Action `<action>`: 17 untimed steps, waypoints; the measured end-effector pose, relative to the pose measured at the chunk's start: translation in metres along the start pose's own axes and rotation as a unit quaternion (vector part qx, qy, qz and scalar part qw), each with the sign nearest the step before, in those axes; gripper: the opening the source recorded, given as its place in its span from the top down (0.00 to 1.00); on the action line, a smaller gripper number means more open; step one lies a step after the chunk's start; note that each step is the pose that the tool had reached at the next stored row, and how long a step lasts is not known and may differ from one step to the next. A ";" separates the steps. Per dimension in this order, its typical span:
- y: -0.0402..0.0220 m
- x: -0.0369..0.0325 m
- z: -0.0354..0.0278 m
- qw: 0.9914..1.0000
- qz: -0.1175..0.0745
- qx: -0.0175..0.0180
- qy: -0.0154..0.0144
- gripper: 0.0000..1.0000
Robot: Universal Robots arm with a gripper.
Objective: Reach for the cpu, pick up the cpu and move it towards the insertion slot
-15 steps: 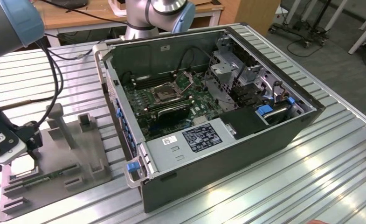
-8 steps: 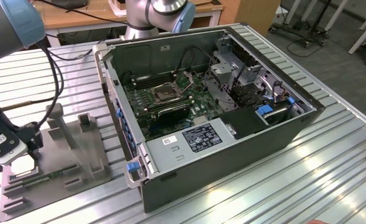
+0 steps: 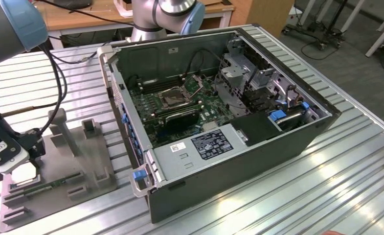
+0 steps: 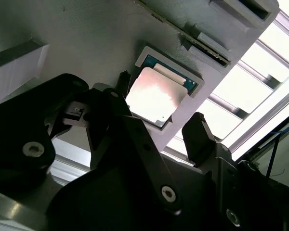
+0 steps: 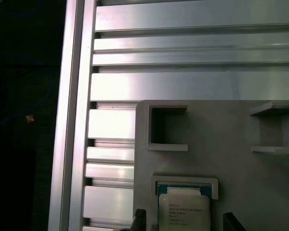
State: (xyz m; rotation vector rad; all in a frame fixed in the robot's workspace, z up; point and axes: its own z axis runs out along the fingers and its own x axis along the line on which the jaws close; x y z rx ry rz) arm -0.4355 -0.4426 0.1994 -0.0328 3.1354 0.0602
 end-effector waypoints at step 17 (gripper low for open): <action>-0.0003 -0.0007 0.0078 1.000 0.000 0.000 0.000 0.29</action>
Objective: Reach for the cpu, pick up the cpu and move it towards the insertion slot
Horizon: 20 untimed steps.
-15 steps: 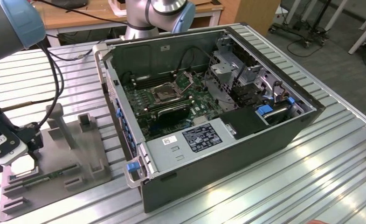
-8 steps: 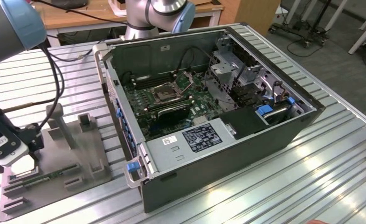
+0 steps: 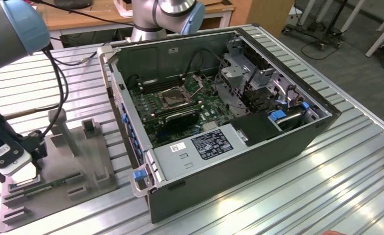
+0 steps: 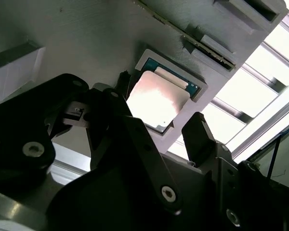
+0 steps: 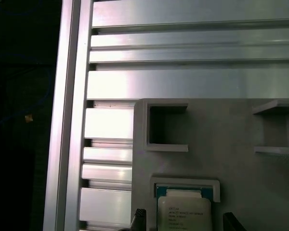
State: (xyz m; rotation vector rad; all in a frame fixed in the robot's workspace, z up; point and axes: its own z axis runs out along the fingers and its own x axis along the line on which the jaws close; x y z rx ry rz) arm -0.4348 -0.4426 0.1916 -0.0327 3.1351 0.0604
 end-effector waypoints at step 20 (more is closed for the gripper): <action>-0.0005 -0.0011 0.0098 1.000 0.000 0.000 0.000 0.29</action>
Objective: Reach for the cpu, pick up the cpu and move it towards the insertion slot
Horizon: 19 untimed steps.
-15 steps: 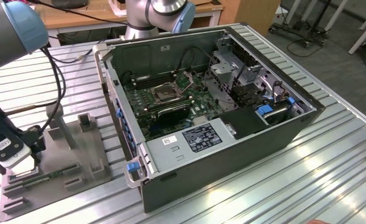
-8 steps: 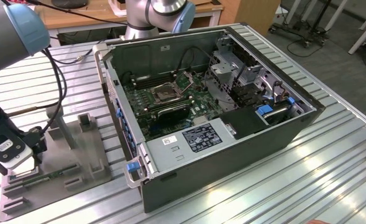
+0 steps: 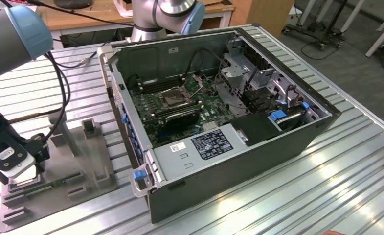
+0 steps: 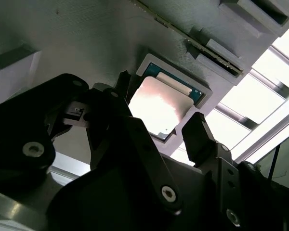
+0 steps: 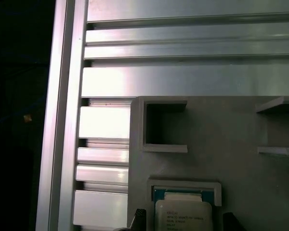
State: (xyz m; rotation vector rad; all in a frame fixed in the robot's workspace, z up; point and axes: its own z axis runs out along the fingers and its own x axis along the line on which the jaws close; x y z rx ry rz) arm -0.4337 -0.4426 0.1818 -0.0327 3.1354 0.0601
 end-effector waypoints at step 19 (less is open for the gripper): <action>0.0000 0.0015 0.0014 1.000 0.000 0.000 0.000 0.29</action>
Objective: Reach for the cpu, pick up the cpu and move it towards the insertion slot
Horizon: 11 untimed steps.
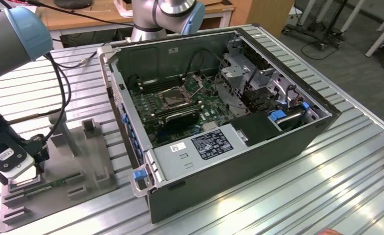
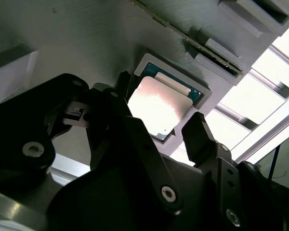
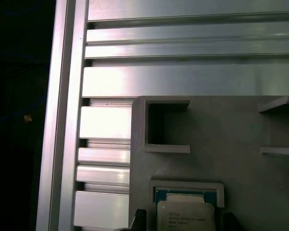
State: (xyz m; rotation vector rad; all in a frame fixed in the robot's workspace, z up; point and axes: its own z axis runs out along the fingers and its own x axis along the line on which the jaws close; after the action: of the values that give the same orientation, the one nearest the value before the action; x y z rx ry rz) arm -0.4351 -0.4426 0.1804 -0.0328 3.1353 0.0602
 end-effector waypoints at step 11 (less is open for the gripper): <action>0.0000 0.0001 0.0000 1.000 0.000 0.000 0.000 0.38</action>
State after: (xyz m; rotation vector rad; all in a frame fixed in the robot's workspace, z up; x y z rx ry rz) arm -0.4352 -0.4426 0.1803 -0.0328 3.1353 0.0602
